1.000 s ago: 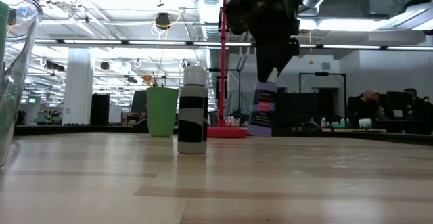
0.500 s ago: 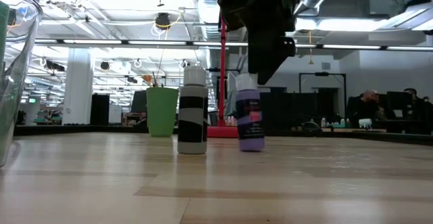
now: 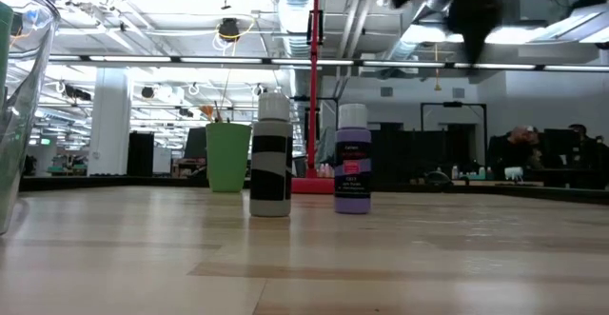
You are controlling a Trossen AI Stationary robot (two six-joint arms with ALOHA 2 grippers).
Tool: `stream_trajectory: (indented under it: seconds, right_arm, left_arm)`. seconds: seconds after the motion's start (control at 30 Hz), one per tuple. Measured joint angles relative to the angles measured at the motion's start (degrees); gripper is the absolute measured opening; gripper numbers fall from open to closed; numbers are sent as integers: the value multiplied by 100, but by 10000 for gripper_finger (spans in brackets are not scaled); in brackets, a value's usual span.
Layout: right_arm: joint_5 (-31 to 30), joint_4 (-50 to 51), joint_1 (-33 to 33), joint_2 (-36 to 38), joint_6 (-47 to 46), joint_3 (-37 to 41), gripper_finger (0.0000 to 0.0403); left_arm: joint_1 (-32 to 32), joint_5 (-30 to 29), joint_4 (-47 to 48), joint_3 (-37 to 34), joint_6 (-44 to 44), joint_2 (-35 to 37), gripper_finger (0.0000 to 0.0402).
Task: Pick & Place Paint Supplies
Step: Move the yellow coloring bottle to the center of the table
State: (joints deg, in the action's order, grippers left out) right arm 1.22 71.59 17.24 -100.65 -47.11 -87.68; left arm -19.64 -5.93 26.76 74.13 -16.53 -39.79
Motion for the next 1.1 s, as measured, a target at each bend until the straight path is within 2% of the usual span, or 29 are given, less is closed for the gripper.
stream_trajectory:
  seconds: [0.13, 0.27, 0.5, 0.77, 1.1]
  right_arm:
    - [520, 647, 758, -92, -676, 4, 249]
    - [1053, 703, 1471, -76, -1329, 55, 261]
    - [1198, 392, 2403, 281, -2681, 576, 263]
    - [1188, -719, 2813, 401, -3372, 1468, 263]
    - [1177, -967, 3007, 383, -3550, 1777, 250]
  left_arm:
    - [-1, 0, 0, 0, 0, 0, 140]
    - [0, 0, 0, 0, 5, 0, 140]
    - [-1, 0, 2, 0, 20, 0, 140]
    - [-2, -116, 2, 0, 20, 0, 140]
    - [0, -157, -20, 0, -25, 0, 140]
